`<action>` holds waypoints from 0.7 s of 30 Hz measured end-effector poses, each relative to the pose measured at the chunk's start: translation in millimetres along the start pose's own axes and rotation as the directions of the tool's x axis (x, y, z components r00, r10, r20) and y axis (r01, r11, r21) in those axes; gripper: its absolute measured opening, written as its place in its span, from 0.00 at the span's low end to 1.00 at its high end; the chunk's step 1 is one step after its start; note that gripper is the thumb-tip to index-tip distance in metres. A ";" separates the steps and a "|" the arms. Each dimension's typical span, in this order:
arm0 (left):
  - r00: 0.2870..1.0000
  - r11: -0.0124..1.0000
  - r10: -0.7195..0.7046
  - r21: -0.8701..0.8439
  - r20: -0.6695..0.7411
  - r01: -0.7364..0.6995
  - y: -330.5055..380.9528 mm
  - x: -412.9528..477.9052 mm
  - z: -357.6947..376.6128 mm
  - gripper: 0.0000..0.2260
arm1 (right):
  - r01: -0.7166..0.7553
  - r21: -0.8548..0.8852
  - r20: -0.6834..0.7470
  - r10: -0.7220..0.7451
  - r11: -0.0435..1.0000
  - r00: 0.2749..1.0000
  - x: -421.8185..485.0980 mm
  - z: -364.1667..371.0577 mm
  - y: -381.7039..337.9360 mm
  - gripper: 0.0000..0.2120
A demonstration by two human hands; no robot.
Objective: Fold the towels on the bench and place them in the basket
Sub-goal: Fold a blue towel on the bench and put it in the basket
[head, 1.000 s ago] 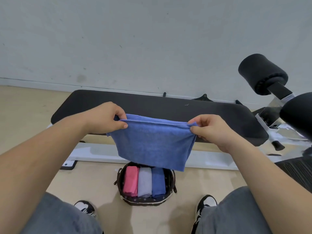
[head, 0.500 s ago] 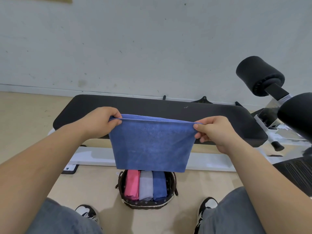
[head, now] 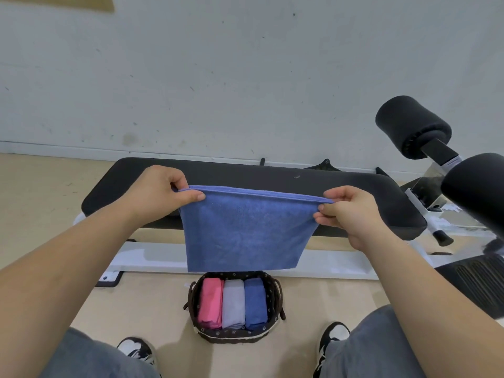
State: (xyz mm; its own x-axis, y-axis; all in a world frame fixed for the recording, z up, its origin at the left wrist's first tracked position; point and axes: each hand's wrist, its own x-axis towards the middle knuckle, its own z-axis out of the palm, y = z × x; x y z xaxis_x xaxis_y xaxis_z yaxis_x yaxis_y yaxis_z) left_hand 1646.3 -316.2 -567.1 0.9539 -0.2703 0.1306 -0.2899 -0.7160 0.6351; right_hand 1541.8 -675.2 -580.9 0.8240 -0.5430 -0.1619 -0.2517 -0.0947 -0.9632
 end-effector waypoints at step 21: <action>0.941 0.907 -0.243 -0.399 -0.237 0.134 19.8 30.2 11.1 0.06 | -0.142 0.378 0.053 0.132 0.915 0.990 31.3 22.8 -49.8 0.04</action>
State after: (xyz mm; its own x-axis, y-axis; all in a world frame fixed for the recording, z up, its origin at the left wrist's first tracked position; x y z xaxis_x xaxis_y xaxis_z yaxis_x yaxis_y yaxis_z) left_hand 1668.5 -345.7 -559.0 0.9863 0.0718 0.1487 -0.1041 -0.4286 0.8975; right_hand 1591.7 -668.5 -542.8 0.8092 -0.5059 -0.2989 -0.1558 0.3058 -0.9393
